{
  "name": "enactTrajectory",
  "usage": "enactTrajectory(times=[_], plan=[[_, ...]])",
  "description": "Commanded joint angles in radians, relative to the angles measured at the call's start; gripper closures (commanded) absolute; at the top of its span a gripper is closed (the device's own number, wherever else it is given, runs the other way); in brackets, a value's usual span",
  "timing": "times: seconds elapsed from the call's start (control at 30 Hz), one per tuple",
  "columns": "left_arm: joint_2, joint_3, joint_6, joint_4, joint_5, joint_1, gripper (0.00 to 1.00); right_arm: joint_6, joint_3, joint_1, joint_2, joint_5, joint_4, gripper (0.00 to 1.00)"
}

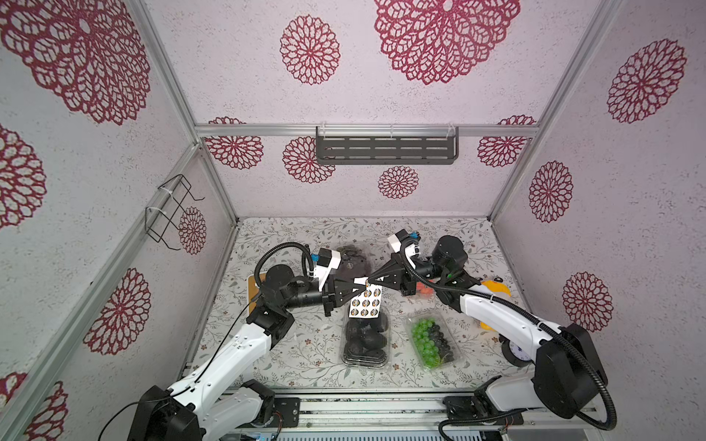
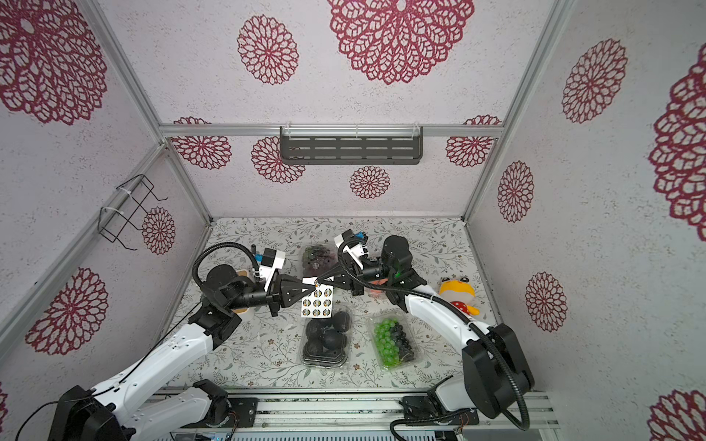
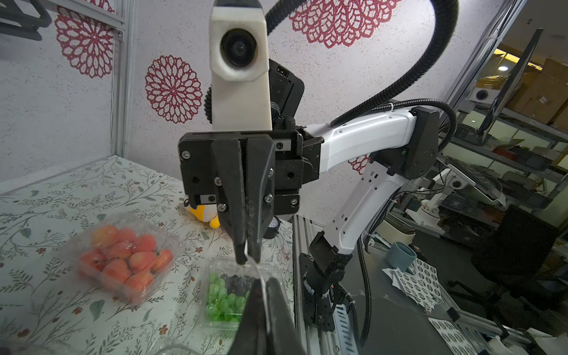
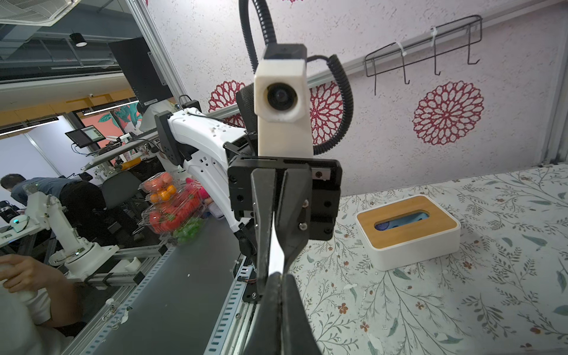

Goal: Label fruit boxes
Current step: Adjust the label sticker.

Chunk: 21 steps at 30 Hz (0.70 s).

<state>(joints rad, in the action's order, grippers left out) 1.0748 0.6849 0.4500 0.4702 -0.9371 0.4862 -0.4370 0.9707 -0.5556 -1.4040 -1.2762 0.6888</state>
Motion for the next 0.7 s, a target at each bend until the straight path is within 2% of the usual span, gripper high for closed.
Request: enactTrajectory(times=[0.0, 0.17, 0.37, 0.47, 0.57, 0.67], plan=[[-0.025, -0.015, -0.039, -0.012, 0.011, 0.003, 0.73, 0.019, 0.028, -0.006, 0.041, -0.016, 0.013, 1.00], [-0.046, -0.012, -0.138, -0.151, 0.079, 0.018, 0.69, 0.023, 0.024, -0.006, 0.061, 0.004, 0.011, 1.00], [-0.046, -0.019, -0.181, -0.162, 0.120, 0.031, 0.69, -0.017, 0.025, -0.007, 0.046, 0.007, 0.046, 1.00], [-0.047, -0.018, -0.189, -0.148, 0.121, 0.038, 0.73, -0.025, 0.029, -0.012, 0.035, 0.007, 0.051, 1.00], [-0.049, -0.019, -0.189, -0.120, 0.125, 0.046, 0.85, -0.028, 0.031, -0.015, 0.029, 0.001, 0.052, 1.00], [-0.044, -0.021, -0.188, -0.096, 0.121, 0.048, 0.92, -0.028, 0.031, -0.020, 0.025, 0.000, 0.053, 1.00]])
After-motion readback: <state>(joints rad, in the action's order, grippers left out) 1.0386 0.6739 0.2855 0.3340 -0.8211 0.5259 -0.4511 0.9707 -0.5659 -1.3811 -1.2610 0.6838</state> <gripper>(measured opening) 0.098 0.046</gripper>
